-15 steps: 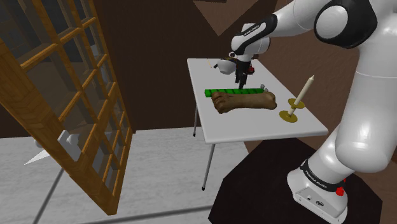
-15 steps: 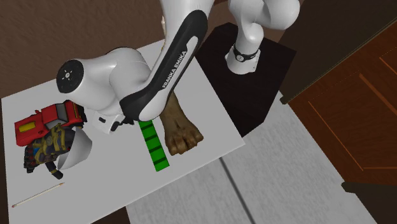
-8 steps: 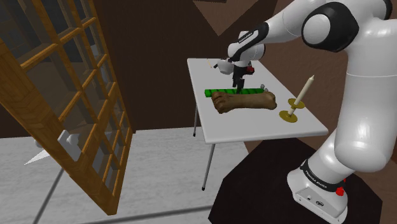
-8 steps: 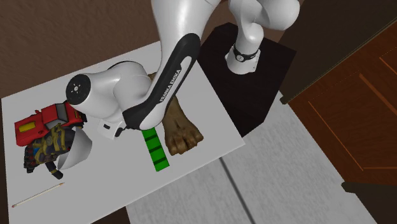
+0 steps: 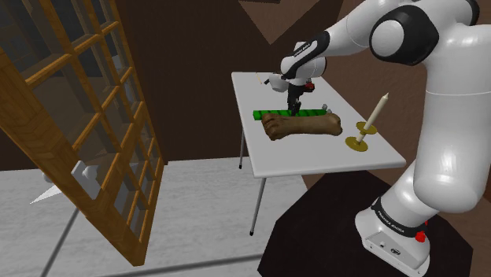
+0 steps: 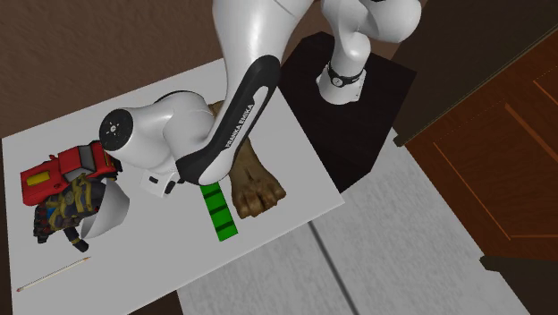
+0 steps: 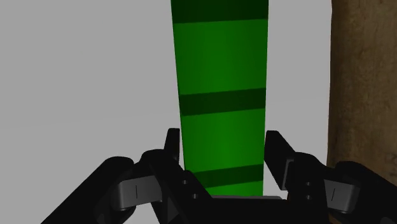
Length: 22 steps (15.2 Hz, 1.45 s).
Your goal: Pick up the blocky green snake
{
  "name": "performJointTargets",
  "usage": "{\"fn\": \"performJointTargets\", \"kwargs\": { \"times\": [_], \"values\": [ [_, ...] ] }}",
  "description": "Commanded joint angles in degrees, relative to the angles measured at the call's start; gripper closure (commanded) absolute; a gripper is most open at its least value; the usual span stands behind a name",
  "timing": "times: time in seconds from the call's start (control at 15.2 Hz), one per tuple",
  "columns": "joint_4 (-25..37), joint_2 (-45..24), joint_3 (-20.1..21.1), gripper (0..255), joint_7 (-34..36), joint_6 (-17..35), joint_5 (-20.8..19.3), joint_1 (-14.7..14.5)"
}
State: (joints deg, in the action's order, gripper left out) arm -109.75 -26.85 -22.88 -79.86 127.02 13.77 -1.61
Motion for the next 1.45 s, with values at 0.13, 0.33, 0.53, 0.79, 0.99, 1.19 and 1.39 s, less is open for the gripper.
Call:
{"fn": "performJointTargets", "kwargs": {
  "times": [0.13,0.33,0.53,0.79,0.99,1.19,1.39],
  "values": [
    [0.0,-0.1,0.0,255,0.0,0.0,0.0,0.0],
    [0.0,0.4,-0.1,255,0.2,-0.4,-0.2,-0.1],
    [0.4,1.9,-0.6,255,0.7,-2.2,-1.0,-0.4],
    [1.0,3.8,-1.1,255,1.3,-4.5,-2.0,-0.8],
    [1.6,5.1,-1.5,255,1.8,-6.4,-2.7,-1.1],
    [2.3,6.4,-1.8,255,2.3,-8.2,-3.4,-1.3],
    [2.6,6.9,-1.9,255,2.4,-8.9,-3.7,-1.4]
  ]
}}
